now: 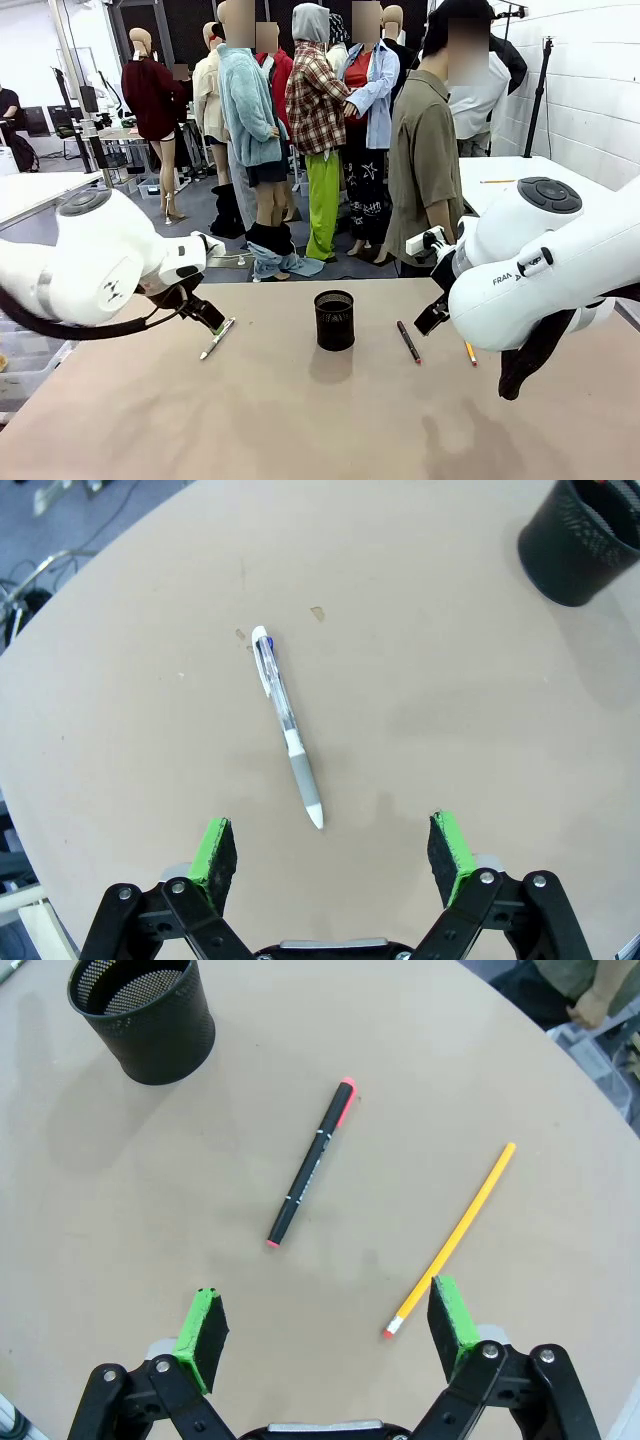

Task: Place the pens into the pen holder.
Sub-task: Pick up a writing instrument from the table and place it into the Pen holder.

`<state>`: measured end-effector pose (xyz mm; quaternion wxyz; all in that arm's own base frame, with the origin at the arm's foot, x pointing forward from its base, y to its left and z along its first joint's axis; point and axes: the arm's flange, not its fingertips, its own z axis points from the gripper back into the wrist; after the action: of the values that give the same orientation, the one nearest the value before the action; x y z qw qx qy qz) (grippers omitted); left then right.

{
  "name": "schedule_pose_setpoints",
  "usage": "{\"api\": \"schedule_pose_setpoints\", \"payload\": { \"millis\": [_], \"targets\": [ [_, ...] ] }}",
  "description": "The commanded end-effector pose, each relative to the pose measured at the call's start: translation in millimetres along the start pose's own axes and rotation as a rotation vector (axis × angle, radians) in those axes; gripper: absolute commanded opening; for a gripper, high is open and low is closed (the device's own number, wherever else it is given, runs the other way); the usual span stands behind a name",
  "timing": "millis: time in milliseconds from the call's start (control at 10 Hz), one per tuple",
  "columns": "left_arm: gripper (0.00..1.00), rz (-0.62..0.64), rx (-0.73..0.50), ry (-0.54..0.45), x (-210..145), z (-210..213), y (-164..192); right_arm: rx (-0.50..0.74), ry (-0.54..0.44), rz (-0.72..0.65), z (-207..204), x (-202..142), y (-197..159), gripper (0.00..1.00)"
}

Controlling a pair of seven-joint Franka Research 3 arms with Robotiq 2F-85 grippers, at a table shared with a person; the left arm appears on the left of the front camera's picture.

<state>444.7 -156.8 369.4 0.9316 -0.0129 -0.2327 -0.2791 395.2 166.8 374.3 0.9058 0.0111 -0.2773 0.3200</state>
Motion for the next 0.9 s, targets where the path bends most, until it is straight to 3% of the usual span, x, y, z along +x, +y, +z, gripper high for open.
{"api": "schedule_pose_setpoints", "payload": {
  "millis": [0, 300, 800],
  "targets": [
    [1.0, 0.088, -0.04, 0.09, 32.9, -19.8, 10.8, 0.001, 0.001, 0.001, -0.3, -0.2, 0.4, 1.0],
    [1.0, 0.168, -0.031, 0.178, 48.6, -46.4, 26.5, 0.001, 0.001, 0.001, -0.3, -0.2, 0.4, 1.0],
    [1.0, 0.183, -0.034, 0.304, 53.0, -88.4, 33.6, 0.001, 0.001, 0.001, -0.3, -0.2, 0.4, 1.0]
  ]
}}
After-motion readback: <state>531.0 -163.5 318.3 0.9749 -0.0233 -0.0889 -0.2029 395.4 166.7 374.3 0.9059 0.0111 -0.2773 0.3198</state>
